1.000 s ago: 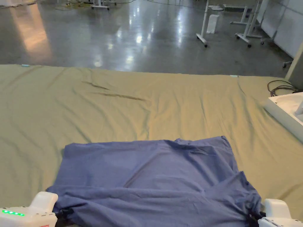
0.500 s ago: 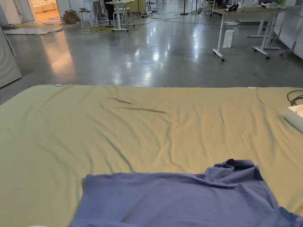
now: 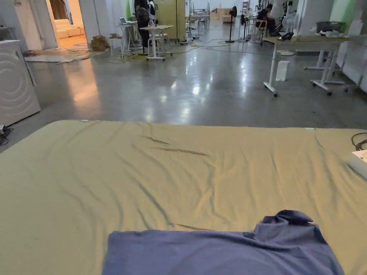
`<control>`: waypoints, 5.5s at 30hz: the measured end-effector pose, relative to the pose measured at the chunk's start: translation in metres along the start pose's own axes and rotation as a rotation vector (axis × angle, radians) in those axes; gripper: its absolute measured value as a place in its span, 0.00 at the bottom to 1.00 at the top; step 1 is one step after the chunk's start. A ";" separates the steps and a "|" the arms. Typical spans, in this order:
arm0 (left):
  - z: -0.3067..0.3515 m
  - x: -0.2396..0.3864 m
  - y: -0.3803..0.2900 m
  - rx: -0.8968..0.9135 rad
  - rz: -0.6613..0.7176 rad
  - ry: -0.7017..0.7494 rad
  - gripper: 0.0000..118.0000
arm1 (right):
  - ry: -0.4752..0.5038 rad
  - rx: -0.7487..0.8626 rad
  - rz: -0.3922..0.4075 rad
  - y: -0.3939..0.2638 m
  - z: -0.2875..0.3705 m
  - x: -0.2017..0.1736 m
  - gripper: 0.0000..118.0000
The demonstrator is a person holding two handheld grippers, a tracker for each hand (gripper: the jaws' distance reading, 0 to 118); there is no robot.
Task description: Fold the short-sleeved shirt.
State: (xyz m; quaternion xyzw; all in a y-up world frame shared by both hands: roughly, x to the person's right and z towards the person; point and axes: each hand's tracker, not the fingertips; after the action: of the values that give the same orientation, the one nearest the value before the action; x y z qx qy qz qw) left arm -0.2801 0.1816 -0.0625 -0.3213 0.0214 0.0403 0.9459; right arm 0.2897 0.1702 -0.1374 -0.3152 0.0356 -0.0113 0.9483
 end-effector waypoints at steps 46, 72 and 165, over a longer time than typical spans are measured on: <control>-0.040 0.014 0.101 0.192 0.202 -0.020 0.07 | 0.212 0.300 0.056 0.037 0.056 -0.081 0.00; -0.339 0.020 0.098 -0.434 -0.176 0.208 0.14 | 0.104 0.031 0.014 0.032 -0.029 -0.046 0.00; 0.115 0.111 0.058 0.546 -0.109 -0.007 0.01 | 0.174 0.492 0.307 0.052 0.104 -0.122 0.00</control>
State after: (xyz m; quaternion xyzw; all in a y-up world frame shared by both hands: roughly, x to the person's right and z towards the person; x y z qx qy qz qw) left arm -0.1731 0.3044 -0.0136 -0.0553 0.0107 -0.0165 0.9983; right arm 0.1758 0.2799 -0.0782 -0.0646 0.1599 0.0970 0.9802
